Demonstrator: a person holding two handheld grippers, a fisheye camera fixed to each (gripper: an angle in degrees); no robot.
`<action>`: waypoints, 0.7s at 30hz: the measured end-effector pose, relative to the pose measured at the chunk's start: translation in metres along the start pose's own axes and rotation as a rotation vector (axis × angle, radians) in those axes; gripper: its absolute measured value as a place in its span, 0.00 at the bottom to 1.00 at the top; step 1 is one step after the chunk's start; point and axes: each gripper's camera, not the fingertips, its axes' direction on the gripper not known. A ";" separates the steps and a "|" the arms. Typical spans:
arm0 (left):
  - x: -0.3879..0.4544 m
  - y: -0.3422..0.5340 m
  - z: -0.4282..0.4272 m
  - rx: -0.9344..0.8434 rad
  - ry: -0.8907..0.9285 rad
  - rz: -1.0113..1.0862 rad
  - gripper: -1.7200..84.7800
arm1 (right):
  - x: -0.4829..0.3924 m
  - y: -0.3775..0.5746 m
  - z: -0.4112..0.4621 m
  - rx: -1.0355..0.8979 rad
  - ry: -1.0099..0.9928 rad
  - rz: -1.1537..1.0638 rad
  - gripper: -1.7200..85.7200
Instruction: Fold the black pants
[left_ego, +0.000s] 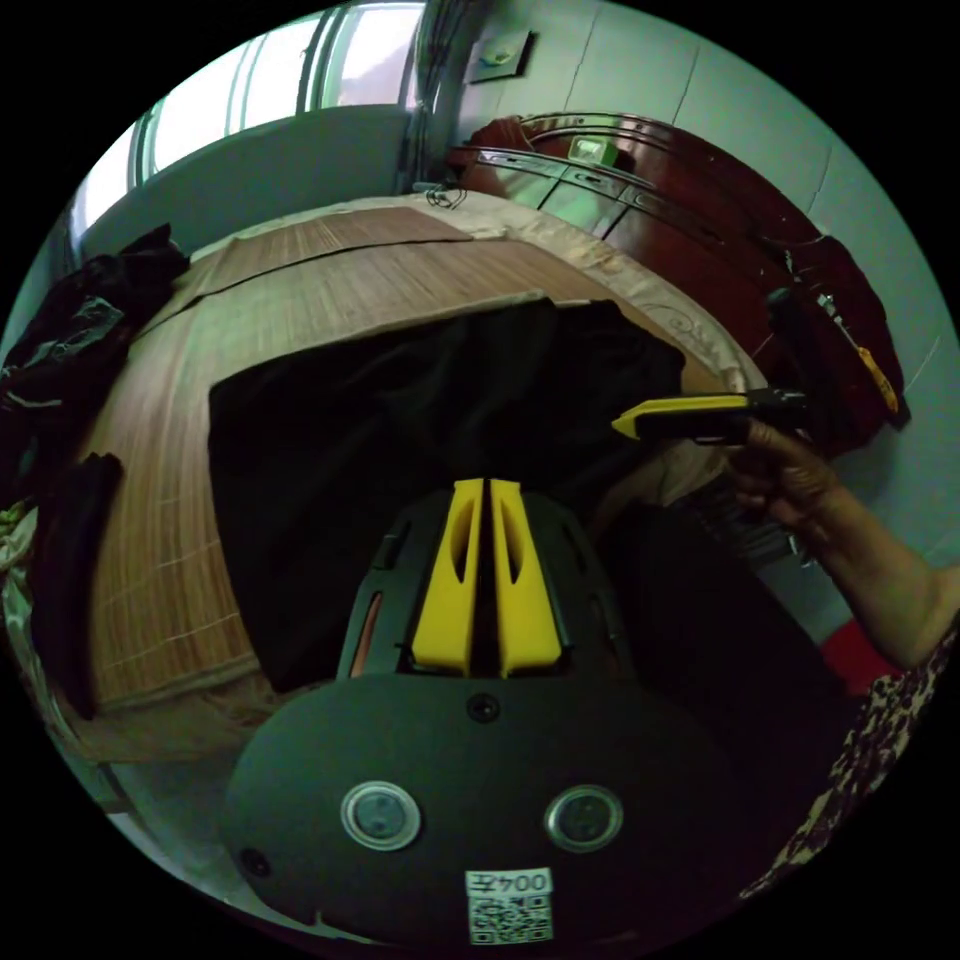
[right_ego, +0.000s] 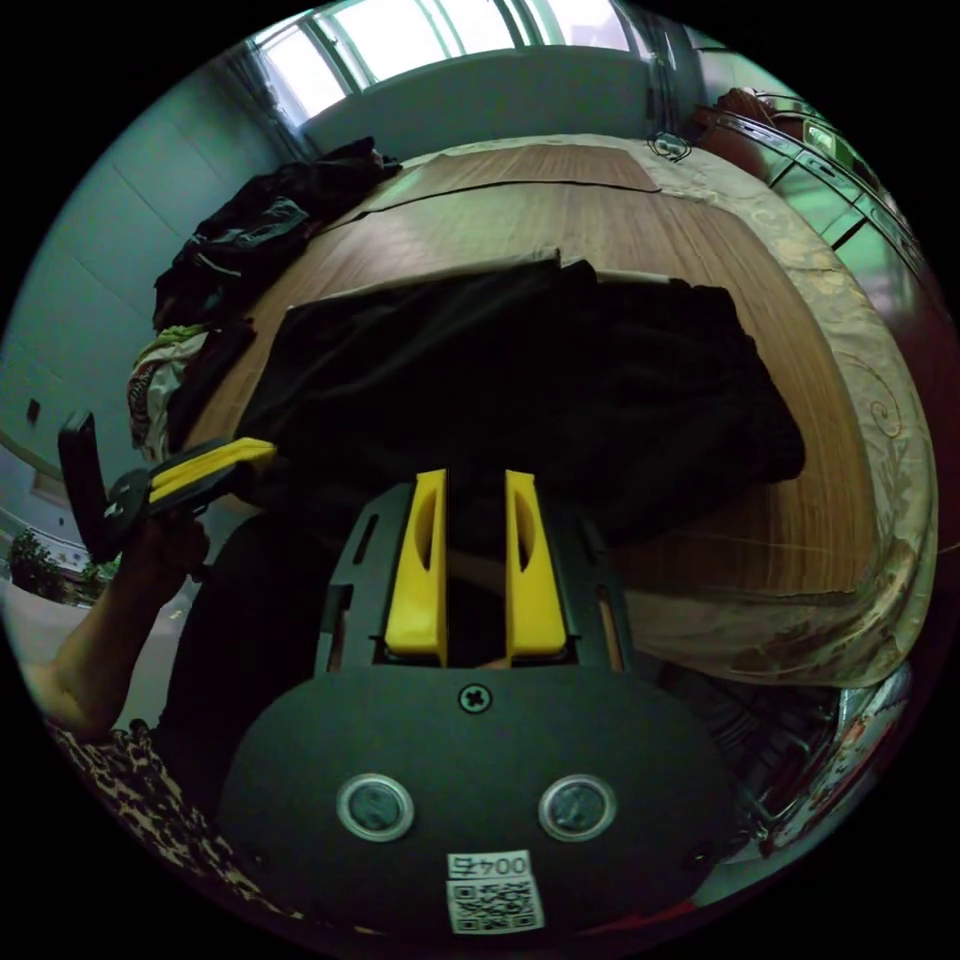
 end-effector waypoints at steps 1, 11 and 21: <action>0.001 0.000 -0.003 0.012 -0.009 0.007 0.04 | -0.001 -0.001 0.001 -0.003 -0.001 -0.005 0.12; -0.020 0.008 -0.019 0.015 0.010 -0.002 0.10 | -0.013 -0.014 -0.004 -0.019 0.146 -0.134 0.02; -0.037 0.029 -0.025 0.011 -0.157 -0.040 0.08 | 0.020 -0.017 -0.014 -0.080 0.226 -0.095 0.02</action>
